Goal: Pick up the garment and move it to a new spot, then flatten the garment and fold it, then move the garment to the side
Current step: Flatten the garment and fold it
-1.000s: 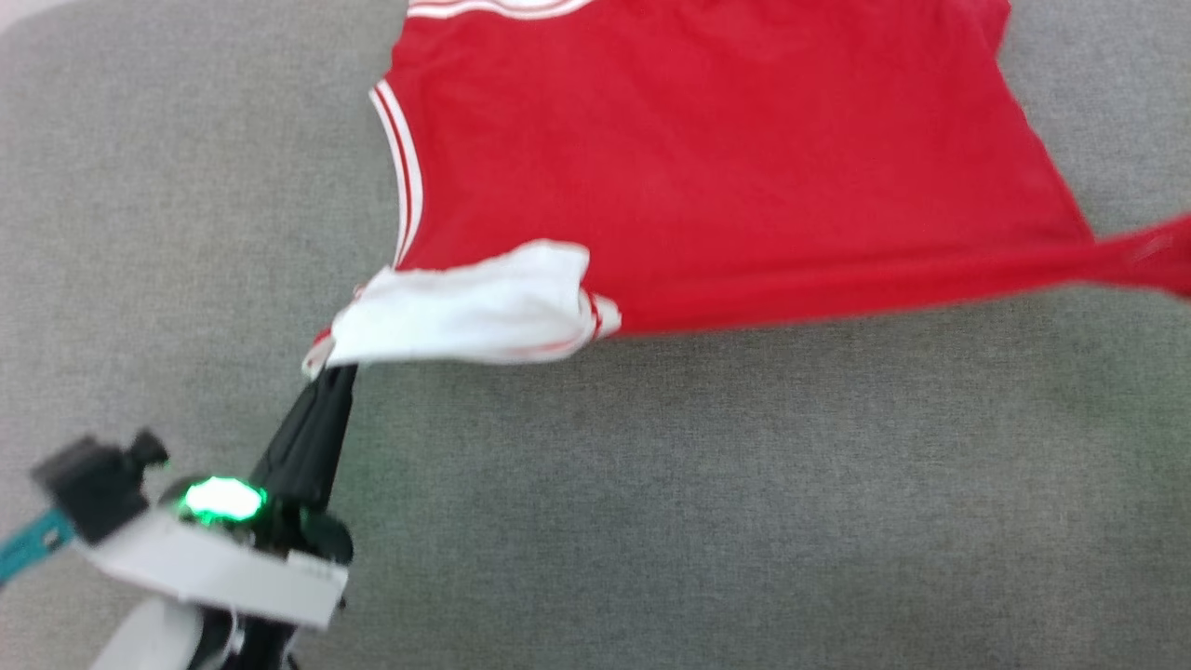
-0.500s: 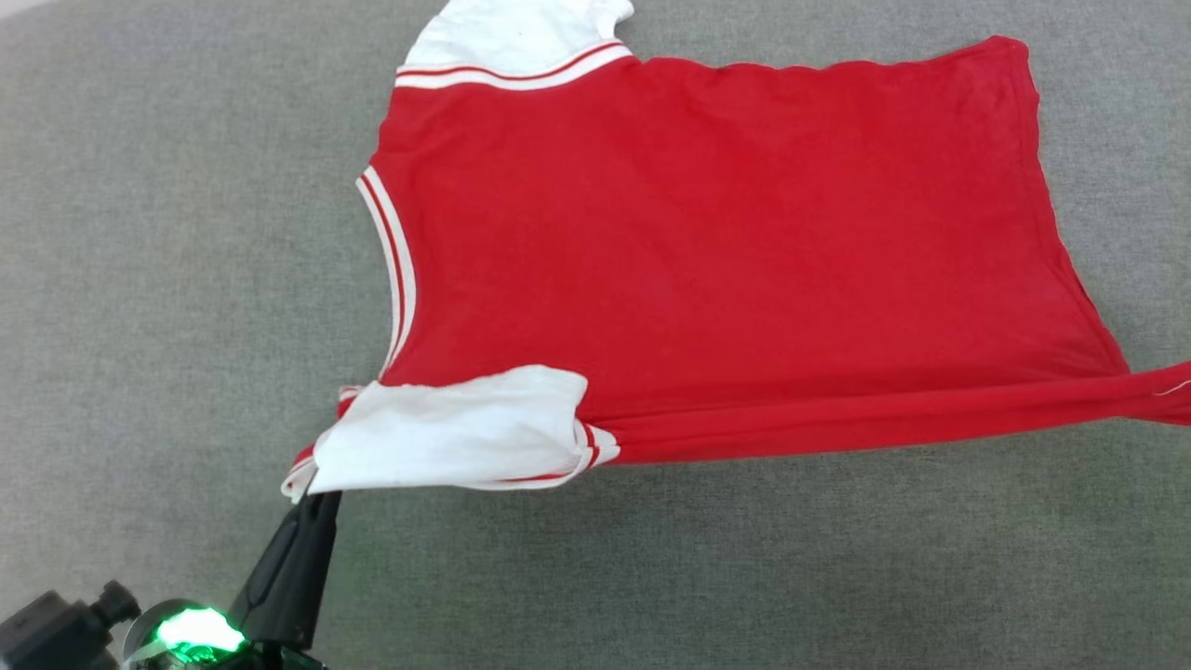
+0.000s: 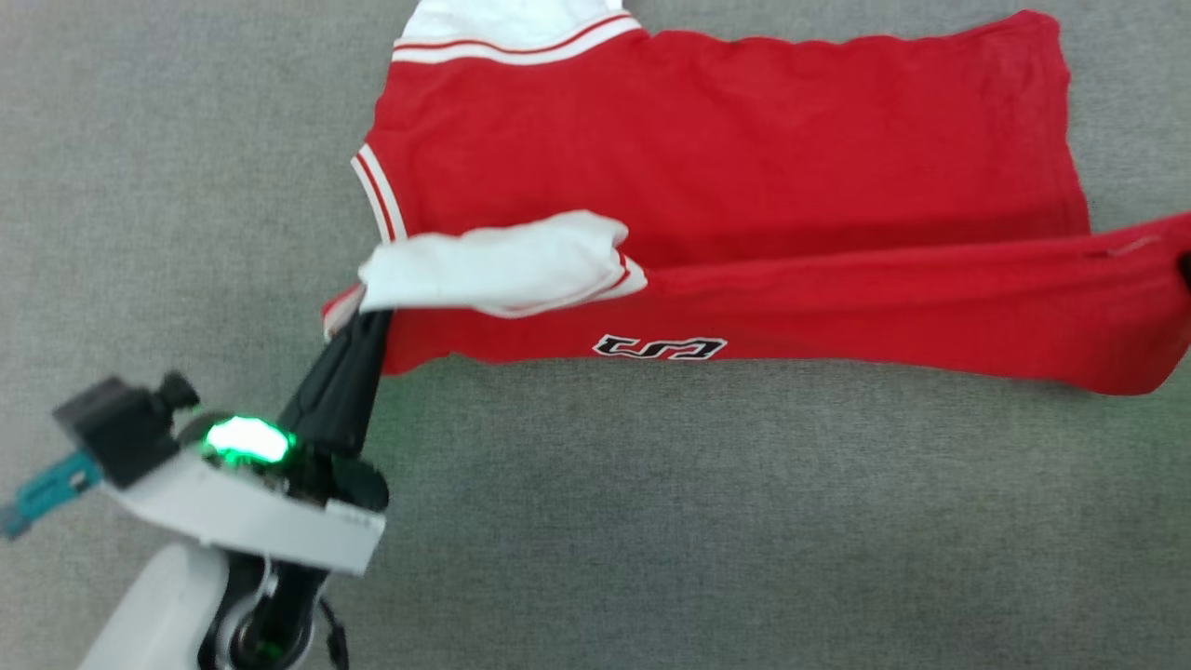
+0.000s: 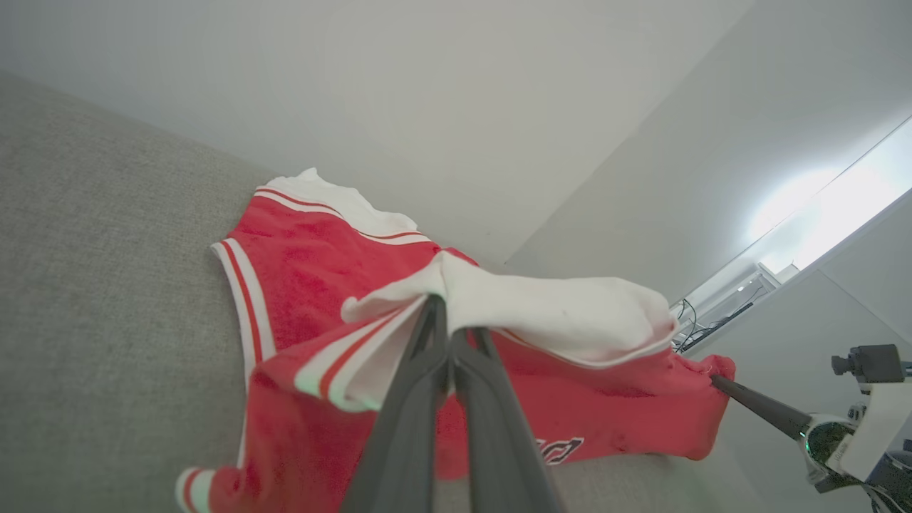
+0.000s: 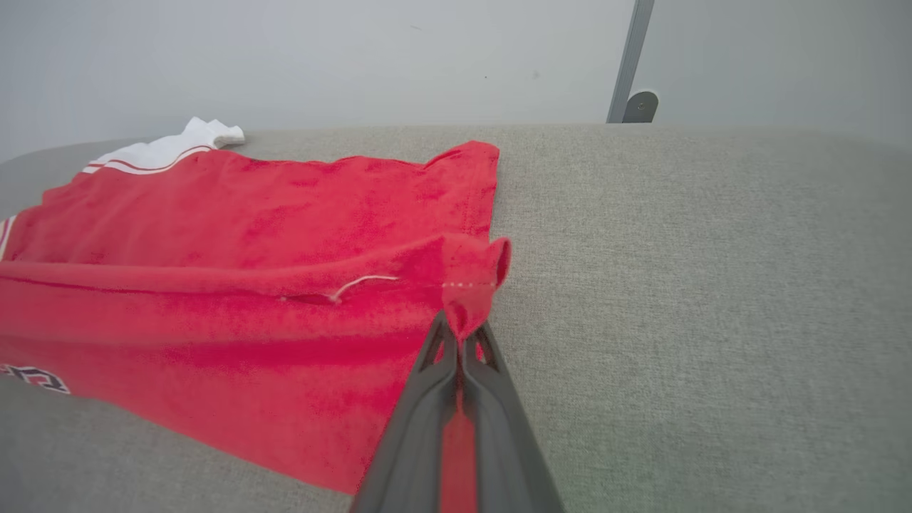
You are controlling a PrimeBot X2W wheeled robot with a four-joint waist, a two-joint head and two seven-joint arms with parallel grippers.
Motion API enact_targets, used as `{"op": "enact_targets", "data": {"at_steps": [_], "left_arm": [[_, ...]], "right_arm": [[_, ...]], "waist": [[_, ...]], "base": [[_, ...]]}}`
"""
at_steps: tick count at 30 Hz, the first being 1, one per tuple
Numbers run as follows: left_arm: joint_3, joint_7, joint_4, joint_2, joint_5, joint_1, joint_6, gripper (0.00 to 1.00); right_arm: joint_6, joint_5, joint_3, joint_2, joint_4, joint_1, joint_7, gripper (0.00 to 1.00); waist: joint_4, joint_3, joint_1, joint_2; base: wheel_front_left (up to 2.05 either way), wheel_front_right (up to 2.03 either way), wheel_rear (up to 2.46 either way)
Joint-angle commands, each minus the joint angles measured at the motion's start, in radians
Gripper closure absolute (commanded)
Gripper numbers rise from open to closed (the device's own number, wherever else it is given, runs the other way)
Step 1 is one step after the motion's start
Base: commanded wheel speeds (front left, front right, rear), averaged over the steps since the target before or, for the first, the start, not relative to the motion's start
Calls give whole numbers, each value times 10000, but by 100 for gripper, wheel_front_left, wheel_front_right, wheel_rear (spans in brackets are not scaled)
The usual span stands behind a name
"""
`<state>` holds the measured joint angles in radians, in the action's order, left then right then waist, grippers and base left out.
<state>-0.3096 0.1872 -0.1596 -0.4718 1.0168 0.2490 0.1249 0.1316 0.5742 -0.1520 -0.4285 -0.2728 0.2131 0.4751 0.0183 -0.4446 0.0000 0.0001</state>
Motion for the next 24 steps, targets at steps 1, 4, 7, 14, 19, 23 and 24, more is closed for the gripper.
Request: {"op": "enact_targets", "data": {"at_steps": [1, 4, 7, 14, 19, 23, 24], "left_arm": [[-38, 77, 334, 86, 63, 425, 52, 100], [-150, 181, 1110, 305, 123, 1120, 59, 100], [-276, 315, 2020, 495, -81, 1678, 63, 89], [-429, 535, 4141, 865, -364, 2450, 51, 100], [-675, 599, 5102, 931, -587, 2682, 37, 100], [-929, 640, 5514, 831, -814, 2771, 38, 48], [-947, 652, 5574, 738, -924, 2804, 37, 4]], "right_arm": [[-20, 87, 98, 93, 336, 372, -62, 100], [-20, 105, 208, 76, 998, 819, -58, 100], [-20, 241, 315, 138, 1612, 1180, -166, 100], [-20, 176, 745, 117, 2805, 1668, -636, 100], [-20, 112, 1155, 92, 3206, 1869, -898, 100], [-19, 43, 1504, 118, 3390, 2034, -1228, 73], [-19, 26, 1530, 138, 3422, 2061, -1361, 49]], "waist": [[88, -147, 0, -1], [167, -271, 0, -1], [204, -431, 0, -1], [210, -811, 0, -1], [178, -923, 0, -1], [165, -752, 0, -1], [166, -665, 0, -1]], "base": [[0, 0, 0], [0, 0, 0], [0, 0, 0], [0, 0, 0], [0, 0, 0], [0, 0, 0], [0, 0, 0]]}}
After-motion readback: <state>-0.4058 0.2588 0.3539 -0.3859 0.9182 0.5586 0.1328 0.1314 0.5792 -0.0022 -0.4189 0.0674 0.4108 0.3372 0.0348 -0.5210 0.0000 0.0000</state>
